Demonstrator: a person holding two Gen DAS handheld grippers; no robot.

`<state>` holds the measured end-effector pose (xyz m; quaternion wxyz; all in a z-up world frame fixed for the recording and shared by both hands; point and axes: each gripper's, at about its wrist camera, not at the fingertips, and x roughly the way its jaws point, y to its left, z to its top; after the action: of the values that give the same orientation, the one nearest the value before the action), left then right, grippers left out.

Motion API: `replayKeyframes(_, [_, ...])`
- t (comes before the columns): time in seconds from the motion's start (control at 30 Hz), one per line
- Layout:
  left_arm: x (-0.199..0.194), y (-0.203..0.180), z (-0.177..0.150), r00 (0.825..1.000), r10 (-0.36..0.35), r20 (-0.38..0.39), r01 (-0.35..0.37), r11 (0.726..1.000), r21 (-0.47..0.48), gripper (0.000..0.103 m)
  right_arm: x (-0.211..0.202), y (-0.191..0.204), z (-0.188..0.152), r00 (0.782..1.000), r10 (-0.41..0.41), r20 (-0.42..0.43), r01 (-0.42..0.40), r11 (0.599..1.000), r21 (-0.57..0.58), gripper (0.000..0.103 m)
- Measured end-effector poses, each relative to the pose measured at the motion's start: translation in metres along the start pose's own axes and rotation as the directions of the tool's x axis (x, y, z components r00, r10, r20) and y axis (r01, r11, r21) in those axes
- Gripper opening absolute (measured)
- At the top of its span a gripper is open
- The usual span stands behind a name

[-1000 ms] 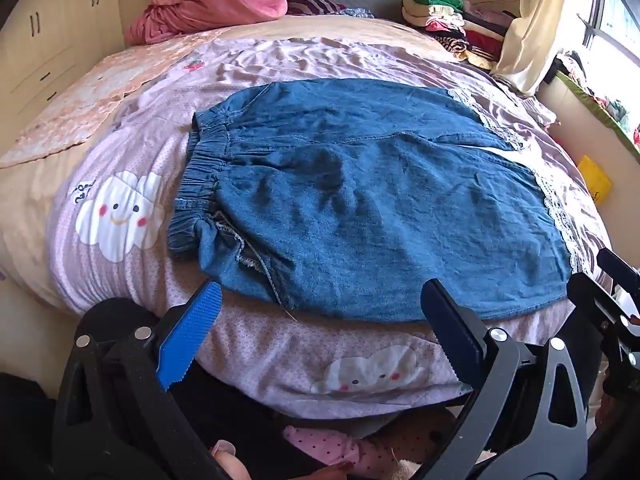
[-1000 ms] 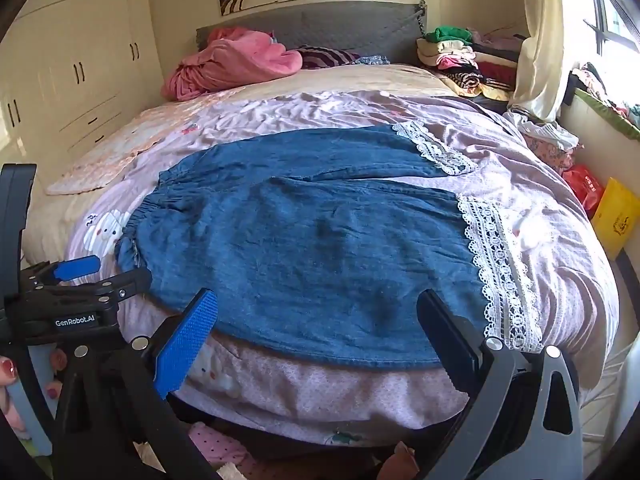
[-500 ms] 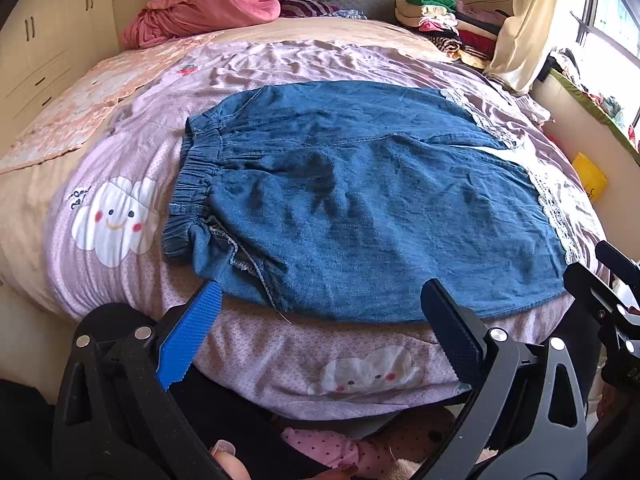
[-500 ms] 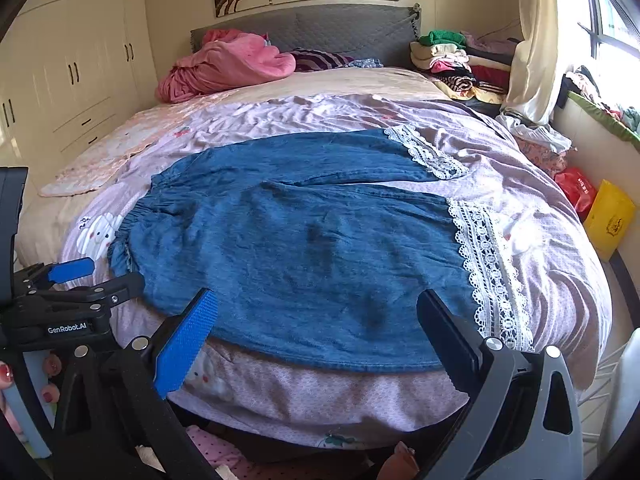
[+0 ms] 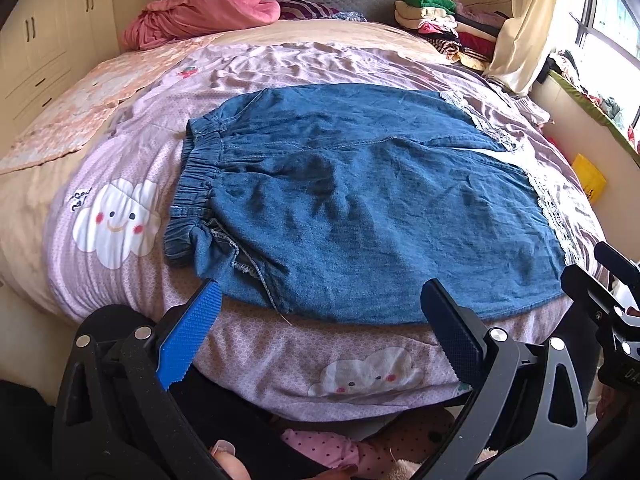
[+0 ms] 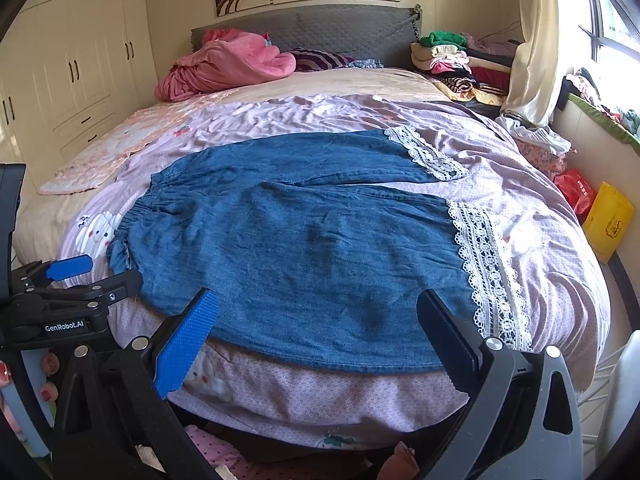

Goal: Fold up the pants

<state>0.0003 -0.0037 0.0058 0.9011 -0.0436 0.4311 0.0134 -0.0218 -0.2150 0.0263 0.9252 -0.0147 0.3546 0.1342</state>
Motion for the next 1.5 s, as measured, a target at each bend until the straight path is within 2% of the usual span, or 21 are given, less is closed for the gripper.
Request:
replayKeyframes(1.03, [-0.002,0.006,0.001,1.000,0.015,0.017,-0.014,1.000,-0.005,0.094,0.003,0.001,0.000,1.000,-0.003,-0.003,0.003,1.000,-0.002,0.099])
replayKeyframes(1.5, [0.009,0.019,0.008,1.000,0.001,0.000,-0.001,1.000,-0.028,0.094,0.034,0.007,0.027,0.996,0.077,-0.039,-0.077,0.997,-0.013,0.099])
